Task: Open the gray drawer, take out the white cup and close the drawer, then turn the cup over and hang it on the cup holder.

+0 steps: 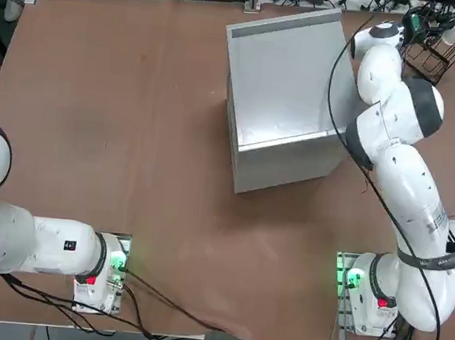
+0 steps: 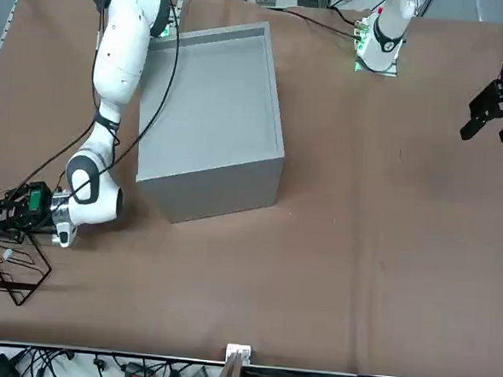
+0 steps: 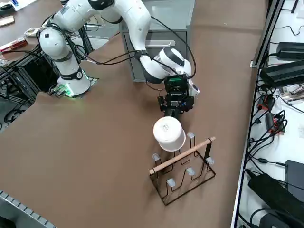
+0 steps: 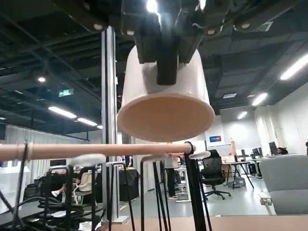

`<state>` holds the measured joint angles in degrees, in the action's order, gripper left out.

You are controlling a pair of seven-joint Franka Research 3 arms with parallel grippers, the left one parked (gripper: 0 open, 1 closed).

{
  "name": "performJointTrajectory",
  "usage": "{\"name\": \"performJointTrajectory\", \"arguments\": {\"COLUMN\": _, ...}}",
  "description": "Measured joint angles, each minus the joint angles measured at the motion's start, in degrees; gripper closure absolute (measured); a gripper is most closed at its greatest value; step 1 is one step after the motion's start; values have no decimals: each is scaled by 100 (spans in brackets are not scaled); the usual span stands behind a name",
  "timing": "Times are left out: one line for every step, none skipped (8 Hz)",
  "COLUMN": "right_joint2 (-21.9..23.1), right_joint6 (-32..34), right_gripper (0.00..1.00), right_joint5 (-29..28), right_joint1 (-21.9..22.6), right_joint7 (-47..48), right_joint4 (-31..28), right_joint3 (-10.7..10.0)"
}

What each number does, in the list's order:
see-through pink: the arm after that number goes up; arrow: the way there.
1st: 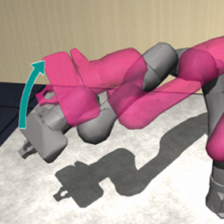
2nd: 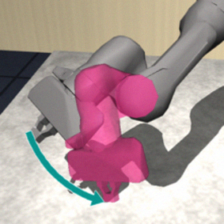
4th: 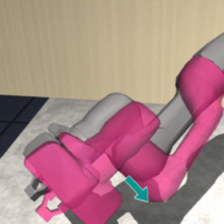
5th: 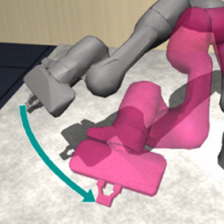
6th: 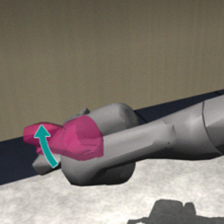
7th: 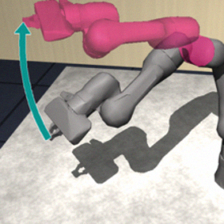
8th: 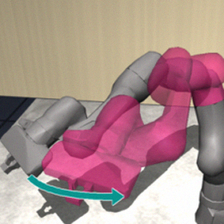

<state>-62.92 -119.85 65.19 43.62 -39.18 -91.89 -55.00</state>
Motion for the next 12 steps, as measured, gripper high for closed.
{"name": "performJointTrajectory", "arguments": {"right_joint2": 5, "right_joint6": 0, "right_gripper": 81, "right_joint5": 56, "right_joint1": -19, "right_joint7": 63, "right_joint4": -16, "right_joint3": 44}}
{"name": "performJointTrajectory", "arguments": {"right_joint2": 8, "right_joint6": -2, "right_gripper": 81, "right_joint5": 73, "right_joint1": -29, "right_joint7": 74, "right_joint4": -34, "right_joint3": 68}}
{"name": "performJointTrajectory", "arguments": {"right_joint2": 10, "right_joint6": -3, "right_gripper": 81, "right_joint5": 154, "right_joint1": -45, "right_joint7": 78, "right_joint4": -44, "right_joint3": 102}}
{"name": "performJointTrajectory", "arguments": {"right_joint2": 17, "right_joint6": -3, "right_gripper": 81, "right_joint5": 258, "right_joint1": -72, "right_joint7": 80, "right_joint4": -60, "right_joint3": 160}}
{"name": "performJointTrajectory", "arguments": {"right_joint2": 24, "right_joint6": -3, "right_gripper": 81, "right_joint5": 371, "right_joint1": -103, "right_joint7": 83, "right_joint4": -81, "right_joint3": 224}}
{"name": "performJointTrajectory", "arguments": {"right_joint2": 31, "right_joint6": -3, "right_gripper": 81, "right_joint5": 449, "right_joint1": -135, "right_joint7": 89, "right_joint4": -97, "right_joint3": 281}}
{"name": "performJointTrajectory", "arguments": {"right_joint2": 37, "right_joint6": -3, "right_gripper": 81, "right_joint5": 472, "right_joint1": -154, "right_joint7": 90, "right_joint4": -99, "right_joint3": 319}}
{"name": "performJointTrajectory", "arguments": {"right_joint2": 39, "right_joint6": -3, "right_gripper": 81, "right_joint5": 475, "right_joint1": -164, "right_joint7": 90, "right_joint4": -101, "right_joint3": 341}}
{"name": "performJointTrajectory", "arguments": {"right_joint2": 41, "right_joint6": -3, "right_gripper": 81, "right_joint5": 501, "right_joint1": -173, "right_joint7": 90, "right_joint4": -111, "right_joint3": 349}}
{"name": "performJointTrajectory", "arguments": {"right_joint2": 49, "right_joint6": -3, "right_gripper": 81, "right_joint5": 569, "right_joint1": -206, "right_joint7": 90, "right_joint4": -119, "right_joint3": 391}}
{"name": "performJointTrajectory", "arguments": {"right_joint2": 68, "right_joint6": -3, "right_gripper": 81, "right_joint5": 645, "right_joint1": -277, "right_joint7": 91, "right_joint4": -129, "right_joint3": 482}}
{"name": "performJointTrajectory", "arguments": {"right_joint2": 89, "right_joint6": -3, "right_gripper": 81, "right_joint5": 698, "right_joint1": -345, "right_joint7": 93, "right_joint4": -136, "right_joint3": 554}}
